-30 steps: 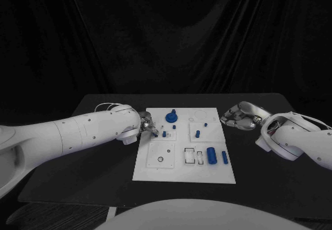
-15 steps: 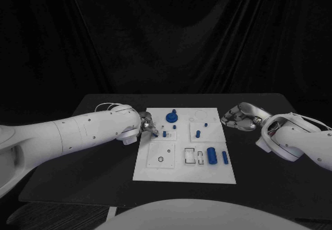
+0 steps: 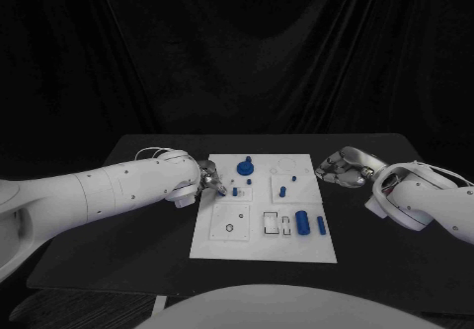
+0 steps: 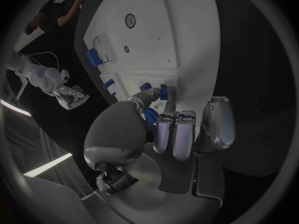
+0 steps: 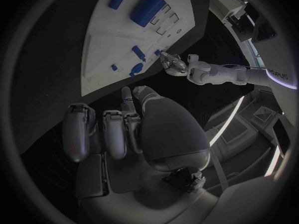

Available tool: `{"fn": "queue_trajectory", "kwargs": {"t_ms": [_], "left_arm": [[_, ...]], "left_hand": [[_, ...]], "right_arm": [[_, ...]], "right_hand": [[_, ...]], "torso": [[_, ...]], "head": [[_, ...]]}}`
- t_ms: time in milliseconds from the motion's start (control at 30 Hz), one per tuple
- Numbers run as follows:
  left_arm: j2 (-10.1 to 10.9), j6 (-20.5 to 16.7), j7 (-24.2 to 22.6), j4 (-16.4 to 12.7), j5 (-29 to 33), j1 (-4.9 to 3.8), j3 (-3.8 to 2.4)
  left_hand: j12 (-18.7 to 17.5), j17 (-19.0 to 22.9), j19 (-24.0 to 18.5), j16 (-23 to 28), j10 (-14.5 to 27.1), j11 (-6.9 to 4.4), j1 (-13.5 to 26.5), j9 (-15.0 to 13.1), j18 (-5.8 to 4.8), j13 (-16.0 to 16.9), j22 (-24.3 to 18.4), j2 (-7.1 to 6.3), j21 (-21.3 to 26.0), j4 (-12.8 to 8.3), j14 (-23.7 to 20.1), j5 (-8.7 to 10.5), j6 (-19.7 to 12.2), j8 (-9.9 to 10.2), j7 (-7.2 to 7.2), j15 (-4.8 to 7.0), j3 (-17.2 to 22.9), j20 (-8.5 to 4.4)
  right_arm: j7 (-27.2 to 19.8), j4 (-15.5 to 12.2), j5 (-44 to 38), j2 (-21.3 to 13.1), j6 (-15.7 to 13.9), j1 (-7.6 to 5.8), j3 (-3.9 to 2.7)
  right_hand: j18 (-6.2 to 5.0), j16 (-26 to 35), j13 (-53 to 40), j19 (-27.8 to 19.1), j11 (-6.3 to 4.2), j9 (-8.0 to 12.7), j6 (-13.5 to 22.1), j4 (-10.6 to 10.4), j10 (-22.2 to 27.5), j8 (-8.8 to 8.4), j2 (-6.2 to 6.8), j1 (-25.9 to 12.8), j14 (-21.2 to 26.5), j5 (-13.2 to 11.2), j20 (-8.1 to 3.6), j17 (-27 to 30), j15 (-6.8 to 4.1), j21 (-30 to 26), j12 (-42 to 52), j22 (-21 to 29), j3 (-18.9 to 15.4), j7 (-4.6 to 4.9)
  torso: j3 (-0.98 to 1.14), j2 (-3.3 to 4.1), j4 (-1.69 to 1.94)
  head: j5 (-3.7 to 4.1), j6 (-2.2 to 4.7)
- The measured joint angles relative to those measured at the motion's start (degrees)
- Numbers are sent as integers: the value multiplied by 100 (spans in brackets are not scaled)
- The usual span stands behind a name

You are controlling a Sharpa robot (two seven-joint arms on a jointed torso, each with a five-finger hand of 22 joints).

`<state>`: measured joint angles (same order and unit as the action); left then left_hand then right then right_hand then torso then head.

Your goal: Assemble the parts on the task board

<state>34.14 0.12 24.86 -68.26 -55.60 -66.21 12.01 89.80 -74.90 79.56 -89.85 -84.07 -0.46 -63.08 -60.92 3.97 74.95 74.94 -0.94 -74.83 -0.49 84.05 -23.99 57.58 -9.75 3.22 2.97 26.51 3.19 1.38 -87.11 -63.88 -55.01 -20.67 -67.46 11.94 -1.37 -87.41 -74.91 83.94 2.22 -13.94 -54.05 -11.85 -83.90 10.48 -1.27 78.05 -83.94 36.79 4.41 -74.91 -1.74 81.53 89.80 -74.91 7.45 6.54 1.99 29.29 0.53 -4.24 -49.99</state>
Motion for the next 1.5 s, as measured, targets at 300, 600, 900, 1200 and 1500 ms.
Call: {"fn": "queue_trajectory", "kwargs": {"t_ms": [300, 600, 900, 1200, 1500], "left_arm": [[1, 3, 0, 2, 5, 0, -1], [-12, 20, 15, 33, 10, 0, 0], [-33, 90, 92, 84, 9, -1, -12], [-50, 148, 117, 112, 11, -7, -21], [-52, 158, 121, 122, 13, -8, -19]], "left_hand": [[0, 0, 0, 0, 0, 0, 7, 0, 0, 0, -1, -7, 10, 0, 0, 3, 1, 0, 1, 0, 0, 0], [0, 0, -22, 0, 0, 0, 194, 15, 0, 0, -1, 79, 76, 180, 0, 808, -49, 40, -14, 0, -147, 22], [0, 0, -63, 0, -5, 108, 725, 144, 0, 0, -1, -46, 150, 946, -21, 2024, -169, 332, 151, -84, -1098, 105], [0, 0, -103, 0, 15, 128, 852, 143, -1, 0, -2, -52, 209, 1197, 0, 2082, -169, 333, 152, -104, -1451, 145], [0, 0, -103, 0, 15, 128, 893, 219, 0, 0, -2, -4, 209, 1433, -1, 2082, -236, -45, 171, -103, -1817, 145]], "right_arm": [[5, 6, 0, 8, 14, 4, 0], [12, 6, 0, 4, 24, 5, 0], [23, 1, 0, -4, 32, 6, 0], [30, -3, 0, -8, 39, 6, 0], [34, -4, 0, -6, 44, 7, 0]], "right_hand": [[0, 0, 0, 0, 0, 0, 0, 0, 0, 0, 0, 0, 0, 0, 0, 0, 0, 0, 0, 0, 0, 0], [0, 0, 0, 0, 0, 0, 0, 0, 0, 0, 0, 0, 0, 0, 0, 0, 0, 0, 0, 0, 0, 0], [0, 0, 0, 0, 0, 0, 0, 0, 0, 0, 0, 0, 0, 0, 0, 0, 0, 0, 0, 0, 0, 0], [0, 0, -1, 0, 0, 0, 0, 0, 0, 0, 0, 0, 0, 0, 0, 0, 0, 0, 0, 1, 0, 0], [0, 0, -4, 0, 0, 0, 0, 0, 0, 0, 0, 0, 0, 0, 0, 0, 0, 0, 0, -2, 0, 0]], "torso": [[0, 0, 0], [1, 0, 1], [1, 0, 1], [1, 4, 1], [-1, 4, -1]], "head": [[-10, 0], [2, 0], [3, 0], [8, 0], [4, 0]]}}
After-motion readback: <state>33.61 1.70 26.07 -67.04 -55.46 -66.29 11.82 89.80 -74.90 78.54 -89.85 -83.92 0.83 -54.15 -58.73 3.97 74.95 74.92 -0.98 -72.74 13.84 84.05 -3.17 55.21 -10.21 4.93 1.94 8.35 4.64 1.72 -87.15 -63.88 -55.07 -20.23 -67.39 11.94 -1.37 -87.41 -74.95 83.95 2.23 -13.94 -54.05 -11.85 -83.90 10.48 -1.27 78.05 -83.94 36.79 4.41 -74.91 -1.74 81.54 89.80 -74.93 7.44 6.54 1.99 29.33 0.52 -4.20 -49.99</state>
